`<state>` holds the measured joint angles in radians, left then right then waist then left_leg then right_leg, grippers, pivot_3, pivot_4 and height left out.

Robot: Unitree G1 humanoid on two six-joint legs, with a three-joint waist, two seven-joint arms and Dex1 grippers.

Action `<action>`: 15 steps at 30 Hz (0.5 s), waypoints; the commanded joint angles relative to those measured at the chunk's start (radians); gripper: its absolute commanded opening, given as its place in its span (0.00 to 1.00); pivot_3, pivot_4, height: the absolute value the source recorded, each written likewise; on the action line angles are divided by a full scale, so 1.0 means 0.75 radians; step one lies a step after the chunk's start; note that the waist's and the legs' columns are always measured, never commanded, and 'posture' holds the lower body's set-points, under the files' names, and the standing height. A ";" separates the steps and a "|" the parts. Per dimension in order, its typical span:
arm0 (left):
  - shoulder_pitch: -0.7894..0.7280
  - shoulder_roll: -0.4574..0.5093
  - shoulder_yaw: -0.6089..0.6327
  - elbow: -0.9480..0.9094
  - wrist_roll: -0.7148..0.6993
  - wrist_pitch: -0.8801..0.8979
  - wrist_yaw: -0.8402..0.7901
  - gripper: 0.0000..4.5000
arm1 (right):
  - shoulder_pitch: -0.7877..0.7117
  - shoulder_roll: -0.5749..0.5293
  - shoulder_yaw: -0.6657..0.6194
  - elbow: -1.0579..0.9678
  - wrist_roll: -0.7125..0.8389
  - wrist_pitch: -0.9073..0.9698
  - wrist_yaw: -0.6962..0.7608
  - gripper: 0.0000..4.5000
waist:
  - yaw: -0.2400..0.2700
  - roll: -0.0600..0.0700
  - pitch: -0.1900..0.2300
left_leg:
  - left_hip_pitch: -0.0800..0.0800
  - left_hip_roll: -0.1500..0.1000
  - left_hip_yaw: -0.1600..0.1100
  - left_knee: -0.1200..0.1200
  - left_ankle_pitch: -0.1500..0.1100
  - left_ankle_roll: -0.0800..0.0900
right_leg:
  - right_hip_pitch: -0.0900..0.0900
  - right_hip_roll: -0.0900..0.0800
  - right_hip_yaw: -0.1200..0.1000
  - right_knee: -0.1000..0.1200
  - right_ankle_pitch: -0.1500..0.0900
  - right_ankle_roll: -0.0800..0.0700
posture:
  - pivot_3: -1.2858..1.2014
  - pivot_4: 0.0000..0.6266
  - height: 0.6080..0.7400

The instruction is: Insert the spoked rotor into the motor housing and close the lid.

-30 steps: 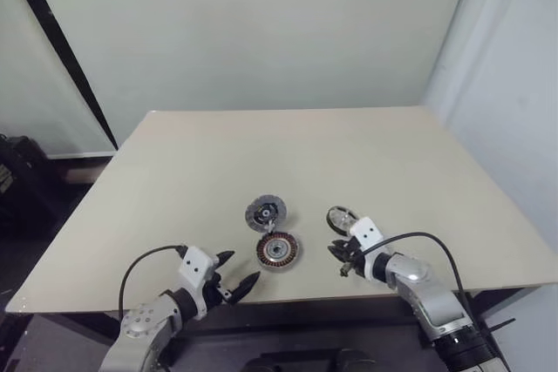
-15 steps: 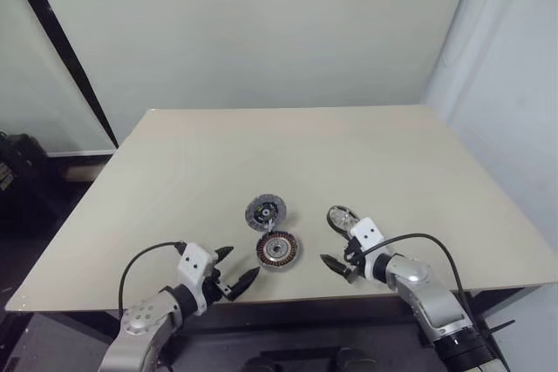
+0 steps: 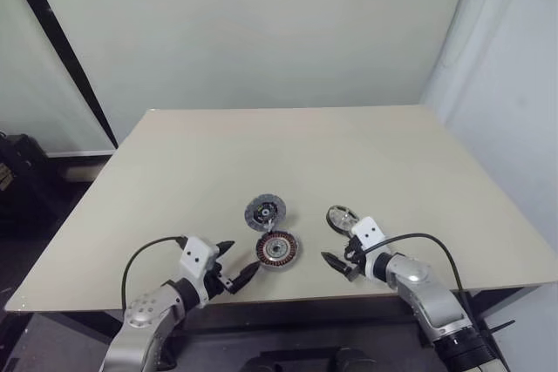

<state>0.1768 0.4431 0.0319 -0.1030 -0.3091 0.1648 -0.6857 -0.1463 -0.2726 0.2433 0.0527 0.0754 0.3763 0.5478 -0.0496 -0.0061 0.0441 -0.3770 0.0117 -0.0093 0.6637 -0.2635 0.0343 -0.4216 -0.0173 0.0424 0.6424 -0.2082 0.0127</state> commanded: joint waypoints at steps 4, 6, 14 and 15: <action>-0.023 -0.005 0.062 -0.009 0.031 -0.068 0.068 1.00 | -0.032 0.036 -0.001 -0.008 -0.010 -0.024 -0.023 1.00 | 0.000 0.000 0.000 | 0.000 0.000 0.000 0.000 0.000 0.000 | 0.000 0.000 0.000 0.000 0.000 0.000 | 0.52 0.00 1.00; -0.022 -0.012 0.070 -0.005 0.036 -0.079 0.084 1.00 | -0.031 0.046 0.010 -0.002 -0.014 -0.022 -0.026 1.00 | 0.000 0.000 0.000 | 0.000 0.000 0.000 0.000 0.000 0.000 | 0.000 0.000 0.000 0.000 0.000 0.000 | 0.52 0.00 1.00; -0.018 -0.023 0.077 0.001 0.042 -0.103 0.116 1.00 | -0.022 0.073 0.045 -0.014 0.004 0.009 0.007 1.00 | 0.000 0.000 0.000 | 0.000 0.000 0.000 0.002 0.000 0.000 | 0.001 0.000 0.000 0.001 0.000 0.000 | 0.52 0.00 1.00; -0.019 -0.024 0.076 0.002 0.044 -0.106 0.119 1.00 | -0.021 0.074 0.048 -0.015 0.003 0.008 0.008 1.00 | 0.000 0.000 0.000 | 0.000 0.000 0.000 0.002 0.000 0.000 | 0.001 0.000 0.000 0.001 0.000 0.000 | 0.52 0.00 1.00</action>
<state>0.1767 0.4259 0.0646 -0.0891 -0.2832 0.1092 -0.6034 -0.1476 -0.2207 0.2801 0.0708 0.0749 0.3880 0.5485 -0.0495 -0.0061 0.0439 -0.3767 0.0116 -0.0096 0.6652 -0.2635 0.0343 -0.4206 -0.0171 0.0425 0.6430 -0.2081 0.0128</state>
